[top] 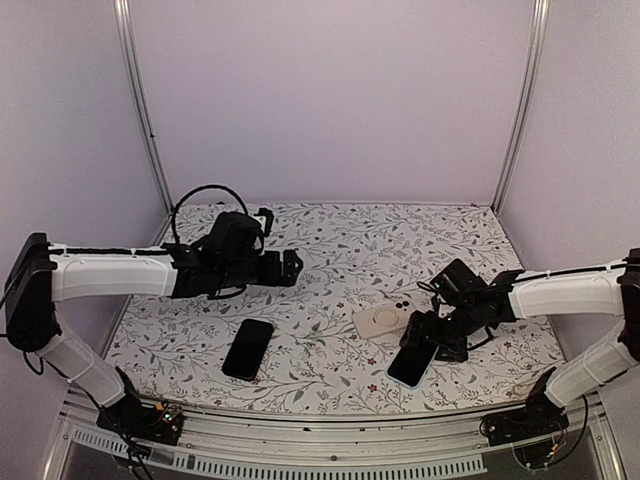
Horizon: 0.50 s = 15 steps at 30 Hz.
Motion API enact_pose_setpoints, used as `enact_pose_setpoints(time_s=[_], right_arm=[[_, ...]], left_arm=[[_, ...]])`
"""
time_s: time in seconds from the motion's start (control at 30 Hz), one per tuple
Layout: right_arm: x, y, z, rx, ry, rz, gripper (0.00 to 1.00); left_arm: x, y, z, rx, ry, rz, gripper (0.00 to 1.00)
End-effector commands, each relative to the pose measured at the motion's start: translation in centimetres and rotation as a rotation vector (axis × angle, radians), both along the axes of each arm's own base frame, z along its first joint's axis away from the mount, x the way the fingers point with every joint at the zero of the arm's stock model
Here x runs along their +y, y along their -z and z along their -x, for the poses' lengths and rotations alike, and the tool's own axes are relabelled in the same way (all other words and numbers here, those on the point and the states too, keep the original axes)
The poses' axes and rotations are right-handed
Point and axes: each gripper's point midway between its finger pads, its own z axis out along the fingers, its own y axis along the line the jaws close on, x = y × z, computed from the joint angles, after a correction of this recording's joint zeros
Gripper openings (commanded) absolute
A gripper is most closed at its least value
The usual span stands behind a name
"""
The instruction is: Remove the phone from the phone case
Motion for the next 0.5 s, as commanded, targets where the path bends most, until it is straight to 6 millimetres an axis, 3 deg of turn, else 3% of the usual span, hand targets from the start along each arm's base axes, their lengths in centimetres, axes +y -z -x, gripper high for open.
enact_pose_setpoints(time_s=[0.0,0.17,0.3,0.47], right_arm=[[1.3,0.2,-3.8,-0.108,-0.103,0.11,0.99],[2.0,2.2,-6.0,-0.1,-0.202,0.236,0.99],[2.2,3.8,-5.3,-0.064,-0.257,0.279,0.99],[3.1,4.2,-4.4,-0.048,-0.278,0.302,0.99]], left_arm=[[0.4,-0.4,0.5,-0.003,-0.01,0.021,0.99],[0.5,-0.2,0.8,0.011,-0.012,0.035,0.99],[0.5,-0.1,1.0,0.022,-0.013,0.048,0.99],[0.0,0.3,1.1,0.036,-0.001,0.067,0.99]])
